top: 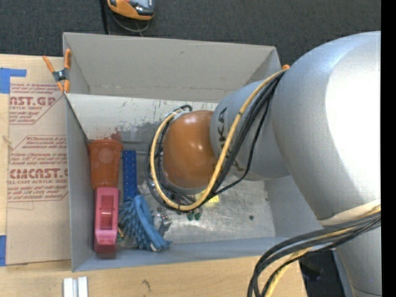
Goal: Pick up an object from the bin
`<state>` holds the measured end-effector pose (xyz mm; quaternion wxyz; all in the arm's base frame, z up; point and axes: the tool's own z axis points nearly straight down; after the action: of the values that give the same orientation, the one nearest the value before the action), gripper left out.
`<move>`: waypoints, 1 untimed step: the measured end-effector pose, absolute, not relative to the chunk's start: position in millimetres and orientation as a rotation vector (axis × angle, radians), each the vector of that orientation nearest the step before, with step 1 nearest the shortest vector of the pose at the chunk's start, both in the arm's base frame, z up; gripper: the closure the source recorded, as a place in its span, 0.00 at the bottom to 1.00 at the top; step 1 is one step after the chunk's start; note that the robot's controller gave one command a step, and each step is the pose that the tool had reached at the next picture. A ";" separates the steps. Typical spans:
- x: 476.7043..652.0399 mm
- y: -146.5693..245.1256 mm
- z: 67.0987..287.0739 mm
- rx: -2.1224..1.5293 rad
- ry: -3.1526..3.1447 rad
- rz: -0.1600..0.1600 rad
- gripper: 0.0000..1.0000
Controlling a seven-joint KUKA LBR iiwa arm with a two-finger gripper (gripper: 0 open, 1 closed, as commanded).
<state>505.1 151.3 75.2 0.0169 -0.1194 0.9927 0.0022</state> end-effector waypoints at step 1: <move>505.0 151.2 75.1 -0.371 3.086 0.007 0.00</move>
Offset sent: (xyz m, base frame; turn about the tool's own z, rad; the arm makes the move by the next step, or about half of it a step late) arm -0.0059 0.0608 0.0110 -0.4562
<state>505.0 151.2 75.1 0.0166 -0.1194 0.9927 0.0022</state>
